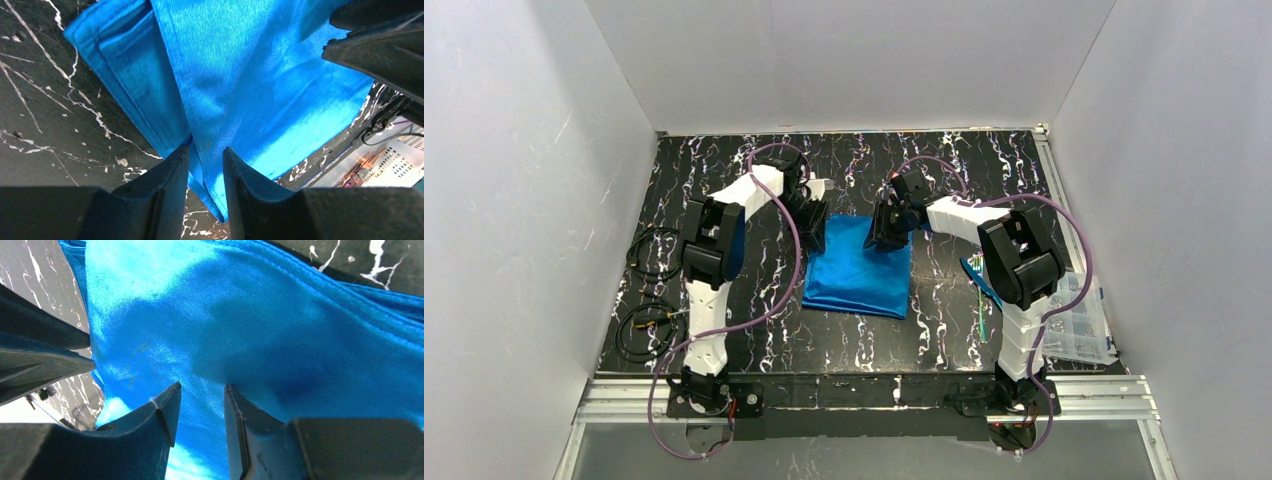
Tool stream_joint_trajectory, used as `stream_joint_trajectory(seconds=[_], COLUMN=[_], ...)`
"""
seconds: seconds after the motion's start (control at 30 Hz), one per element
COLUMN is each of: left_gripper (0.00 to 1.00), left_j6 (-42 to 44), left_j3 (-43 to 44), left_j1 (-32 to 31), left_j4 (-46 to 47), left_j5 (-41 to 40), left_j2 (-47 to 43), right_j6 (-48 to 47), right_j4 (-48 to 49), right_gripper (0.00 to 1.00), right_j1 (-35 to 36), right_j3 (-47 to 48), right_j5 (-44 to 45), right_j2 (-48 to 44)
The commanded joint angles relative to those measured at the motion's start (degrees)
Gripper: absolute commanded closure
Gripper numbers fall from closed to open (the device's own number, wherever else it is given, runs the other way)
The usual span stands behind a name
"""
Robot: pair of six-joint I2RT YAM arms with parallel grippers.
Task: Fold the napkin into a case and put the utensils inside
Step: Pick up the top corner of the square folded napkin from the center of the board.
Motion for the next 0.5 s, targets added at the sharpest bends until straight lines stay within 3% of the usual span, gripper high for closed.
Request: stream_joint_trajectory(seconds=[0.0,0.47], left_gripper=[0.70,0.68], left_j6=[-1.08,0.17], left_j3=[1.28,2.07], left_j1=[-0.76,-0.73], left_j4=[0.60,5.01], left_j5=[-0.64,-9.90], left_j2=[1.26,-2.83], right_j6=[0.27,-0.57], right_j4=[2.39,1.75], right_gripper=[0.55,0.60], right_j1=[0.22,0.09], right_j3=[-2.73,-5.08], right_j5=[-0.31,-0.12], right_j2=[0.04,-0.13])
